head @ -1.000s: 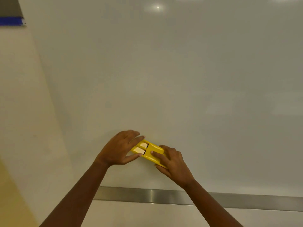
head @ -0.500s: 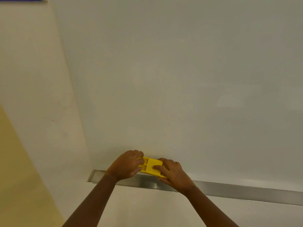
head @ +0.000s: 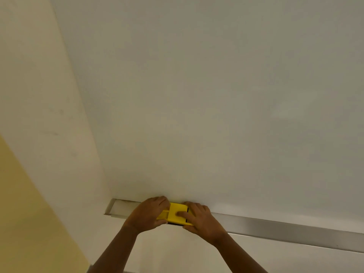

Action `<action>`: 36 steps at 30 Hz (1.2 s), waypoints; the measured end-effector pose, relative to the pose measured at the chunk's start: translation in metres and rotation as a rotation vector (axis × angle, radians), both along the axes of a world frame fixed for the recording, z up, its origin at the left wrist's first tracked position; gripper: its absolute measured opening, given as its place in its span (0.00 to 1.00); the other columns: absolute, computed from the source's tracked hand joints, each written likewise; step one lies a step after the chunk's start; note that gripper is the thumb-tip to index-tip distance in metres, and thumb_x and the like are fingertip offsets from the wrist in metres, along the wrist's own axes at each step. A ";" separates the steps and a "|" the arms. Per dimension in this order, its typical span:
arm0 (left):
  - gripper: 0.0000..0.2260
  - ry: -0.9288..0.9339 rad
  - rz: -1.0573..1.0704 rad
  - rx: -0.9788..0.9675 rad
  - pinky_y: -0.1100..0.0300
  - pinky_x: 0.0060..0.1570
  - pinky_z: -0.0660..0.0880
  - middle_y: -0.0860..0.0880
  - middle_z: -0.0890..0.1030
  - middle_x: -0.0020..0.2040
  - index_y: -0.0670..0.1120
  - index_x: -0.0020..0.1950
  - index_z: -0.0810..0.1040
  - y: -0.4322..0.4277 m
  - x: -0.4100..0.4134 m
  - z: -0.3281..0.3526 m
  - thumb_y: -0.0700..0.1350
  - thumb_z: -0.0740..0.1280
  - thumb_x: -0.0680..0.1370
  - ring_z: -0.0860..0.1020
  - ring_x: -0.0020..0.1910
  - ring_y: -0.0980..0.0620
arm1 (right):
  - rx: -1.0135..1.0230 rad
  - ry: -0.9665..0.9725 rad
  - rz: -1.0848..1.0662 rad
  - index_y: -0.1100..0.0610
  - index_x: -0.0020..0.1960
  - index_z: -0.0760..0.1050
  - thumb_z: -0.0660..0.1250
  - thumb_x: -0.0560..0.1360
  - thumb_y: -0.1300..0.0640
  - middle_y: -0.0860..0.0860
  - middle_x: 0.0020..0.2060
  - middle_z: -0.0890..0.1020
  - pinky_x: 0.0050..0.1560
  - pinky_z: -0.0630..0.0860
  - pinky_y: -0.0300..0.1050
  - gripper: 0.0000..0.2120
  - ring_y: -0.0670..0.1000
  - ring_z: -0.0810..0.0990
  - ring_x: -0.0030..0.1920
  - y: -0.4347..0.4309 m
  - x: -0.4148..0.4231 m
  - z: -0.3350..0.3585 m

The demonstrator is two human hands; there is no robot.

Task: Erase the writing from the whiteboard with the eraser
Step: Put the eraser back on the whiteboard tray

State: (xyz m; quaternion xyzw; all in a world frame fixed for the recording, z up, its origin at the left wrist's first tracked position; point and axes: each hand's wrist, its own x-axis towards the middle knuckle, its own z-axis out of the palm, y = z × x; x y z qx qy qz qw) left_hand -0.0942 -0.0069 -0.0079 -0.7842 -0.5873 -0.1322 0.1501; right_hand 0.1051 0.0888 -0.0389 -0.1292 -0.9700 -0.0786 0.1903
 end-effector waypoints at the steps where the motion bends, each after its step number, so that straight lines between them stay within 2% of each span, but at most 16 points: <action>1: 0.29 0.010 0.004 0.002 0.71 0.32 0.75 0.55 0.83 0.39 0.46 0.40 0.83 0.001 -0.001 -0.001 0.62 0.79 0.47 0.81 0.34 0.60 | -0.005 -0.001 -0.004 0.44 0.53 0.78 0.79 0.58 0.41 0.49 0.50 0.82 0.40 0.79 0.39 0.25 0.48 0.82 0.45 0.000 -0.001 -0.001; 8: 0.27 0.033 -0.003 -0.001 0.71 0.28 0.74 0.53 0.83 0.41 0.45 0.41 0.82 -0.001 -0.004 -0.005 0.60 0.80 0.50 0.81 0.36 0.59 | -0.055 0.035 -0.036 0.45 0.51 0.80 0.79 0.59 0.44 0.52 0.49 0.83 0.39 0.79 0.38 0.22 0.51 0.83 0.47 -0.003 -0.002 -0.001; 20: 0.25 0.061 0.049 0.045 0.71 0.26 0.74 0.52 0.85 0.42 0.46 0.40 0.84 -0.003 0.010 -0.016 0.58 0.81 0.50 0.82 0.34 0.59 | -0.098 0.036 -0.167 0.41 0.51 0.80 0.80 0.56 0.43 0.47 0.51 0.83 0.42 0.79 0.39 0.25 0.47 0.82 0.50 -0.018 0.007 -0.001; 26: 0.23 0.072 0.087 0.031 0.70 0.19 0.69 0.52 0.85 0.41 0.46 0.37 0.84 -0.001 0.024 -0.022 0.57 0.82 0.48 0.77 0.24 0.60 | -0.138 0.035 -0.203 0.41 0.52 0.80 0.81 0.54 0.44 0.48 0.51 0.83 0.40 0.79 0.38 0.27 0.48 0.83 0.50 -0.021 0.016 0.000; 31: 0.22 0.081 0.104 0.007 0.70 0.17 0.68 0.52 0.85 0.42 0.48 0.36 0.84 -0.001 0.029 -0.023 0.57 0.82 0.49 0.76 0.22 0.61 | -0.135 0.047 -0.213 0.44 0.52 0.81 0.83 0.52 0.48 0.49 0.51 0.84 0.38 0.80 0.41 0.28 0.52 0.83 0.50 -0.020 0.018 -0.008; 36: 0.22 0.055 0.122 -0.002 0.69 0.17 0.68 0.51 0.85 0.43 0.47 0.36 0.84 -0.001 0.031 -0.023 0.56 0.82 0.49 0.76 0.22 0.60 | -0.122 0.036 -0.189 0.43 0.52 0.81 0.82 0.52 0.46 0.47 0.51 0.84 0.38 0.80 0.39 0.28 0.51 0.83 0.49 -0.019 0.018 -0.006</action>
